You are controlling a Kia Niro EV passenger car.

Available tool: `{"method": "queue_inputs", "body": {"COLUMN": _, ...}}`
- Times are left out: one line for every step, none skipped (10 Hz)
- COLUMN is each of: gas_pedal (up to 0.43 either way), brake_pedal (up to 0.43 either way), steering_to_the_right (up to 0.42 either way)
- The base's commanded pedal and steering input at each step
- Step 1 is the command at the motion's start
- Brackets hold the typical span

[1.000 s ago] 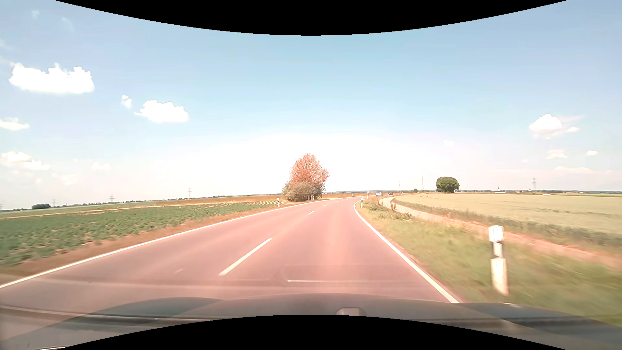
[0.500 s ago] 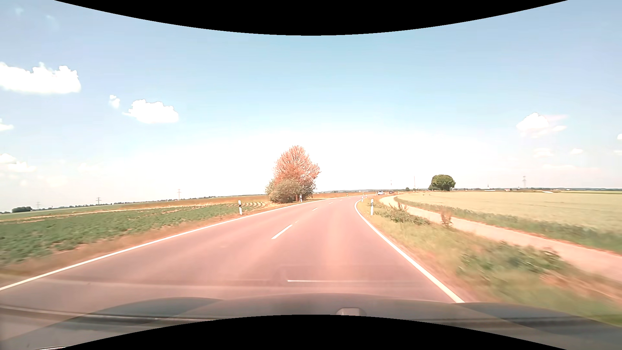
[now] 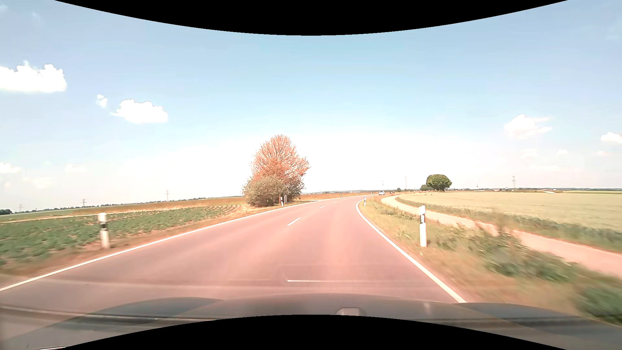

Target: Follow the waypoints while adhering to traffic rules and regulations

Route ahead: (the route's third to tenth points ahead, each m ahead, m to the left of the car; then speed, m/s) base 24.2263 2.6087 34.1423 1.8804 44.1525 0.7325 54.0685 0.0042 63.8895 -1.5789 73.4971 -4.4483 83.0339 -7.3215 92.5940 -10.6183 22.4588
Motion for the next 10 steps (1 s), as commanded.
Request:
{"method": "queue_inputs", "body": {"gas_pedal": 0.22, "brake_pedal": 0.0, "steering_to_the_right": 0.02}}
{"method": "queue_inputs", "body": {"gas_pedal": 0.22, "brake_pedal": 0.0, "steering_to_the_right": 0.021}}
{"method": "queue_inputs", "body": {"gas_pedal": 0.22, "brake_pedal": 0.0, "steering_to_the_right": 0.021}}
{"method": "queue_inputs", "body": {"gas_pedal": 0.22, "brake_pedal": 0.0, "steering_to_the_right": 0.021}}
{"method": "queue_inputs", "body": {"gas_pedal": 0.22, "brake_pedal": 0.0, "steering_to_the_right": 0.021}}
{"method": "queue_inputs", "body": {"gas_pedal": 0.24, "brake_pedal": 0.0, "steering_to_the_right": 0.021}}
{"method": "queue_inputs", "body": {"gas_pedal": 0.248, "brake_pedal": 0.0, "steering_to_the_right": 0.021}}
{"method": "queue_inputs", "body": {"gas_pedal": 0.248, "brake_pedal": 0.0, "steering_to_the_right": 0.02}}
{"method": "queue_inputs", "body": {"gas_pedal": 0.248, "brake_pedal": 0.0, "steering_to_the_right": 0.02}}
{"method": "queue_inputs", "body": {"gas_pedal": 0.248, "brake_pedal": 0.0, "steering_to_the_right": 0.02}}
